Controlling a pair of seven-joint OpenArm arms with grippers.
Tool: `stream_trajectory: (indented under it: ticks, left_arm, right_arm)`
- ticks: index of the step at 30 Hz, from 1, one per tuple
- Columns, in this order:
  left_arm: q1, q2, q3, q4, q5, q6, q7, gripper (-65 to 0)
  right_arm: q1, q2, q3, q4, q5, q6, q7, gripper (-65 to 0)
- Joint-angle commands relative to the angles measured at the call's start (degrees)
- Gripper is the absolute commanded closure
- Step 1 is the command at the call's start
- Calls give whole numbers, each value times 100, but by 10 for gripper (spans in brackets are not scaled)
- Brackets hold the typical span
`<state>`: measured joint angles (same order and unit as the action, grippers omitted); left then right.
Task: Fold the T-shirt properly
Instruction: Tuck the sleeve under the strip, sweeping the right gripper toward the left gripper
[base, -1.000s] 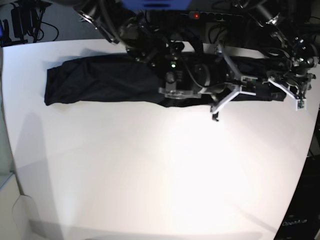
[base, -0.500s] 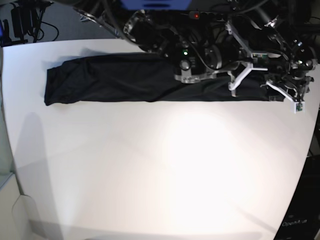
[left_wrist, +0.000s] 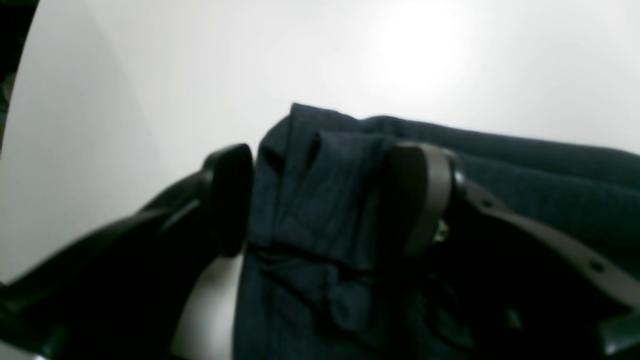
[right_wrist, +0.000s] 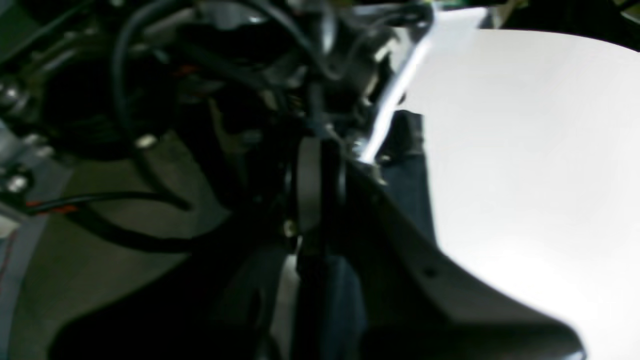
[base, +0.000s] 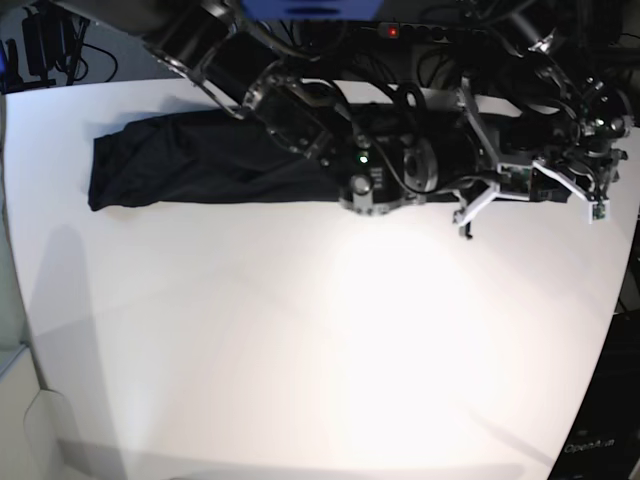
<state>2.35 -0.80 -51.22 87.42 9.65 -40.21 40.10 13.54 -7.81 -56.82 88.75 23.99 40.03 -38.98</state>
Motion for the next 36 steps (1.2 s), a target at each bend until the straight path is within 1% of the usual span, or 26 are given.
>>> stream_trajectory:
  ticks: [1, 5, 18, 24, 28, 36]
  left_arm:
    - [-55, -65, -7, 80, -55, 21, -93, -406]
    - [-55, -65, -7, 89, -55, 21, -93, -406]
    - [-64, -65, -7, 80, -55, 21, -93, -406]
    - [-72, -65, -7, 80, -55, 21, -93, -406]
    - [-90, -56, 1, 80, -55, 21, -93, -406]
    - [-81, -56, 1, 80, -55, 21, -93, -406]
  right_arm:
    - [136, -119, 77, 88, 129, -3, 175, -7]
    - [373, -119, 156, -97, 137, -3, 184, -7]
    - [540, -119, 121, -774, 155, -3, 914, -10]
    - [936, -119, -11, -1205, 937, -3, 1212, -12]
    - [1226, -119, -397, -1486, 1368, -3, 1476, -12]
    - [1253, -119, -494, -1732, 1430, -3, 1547, -13]
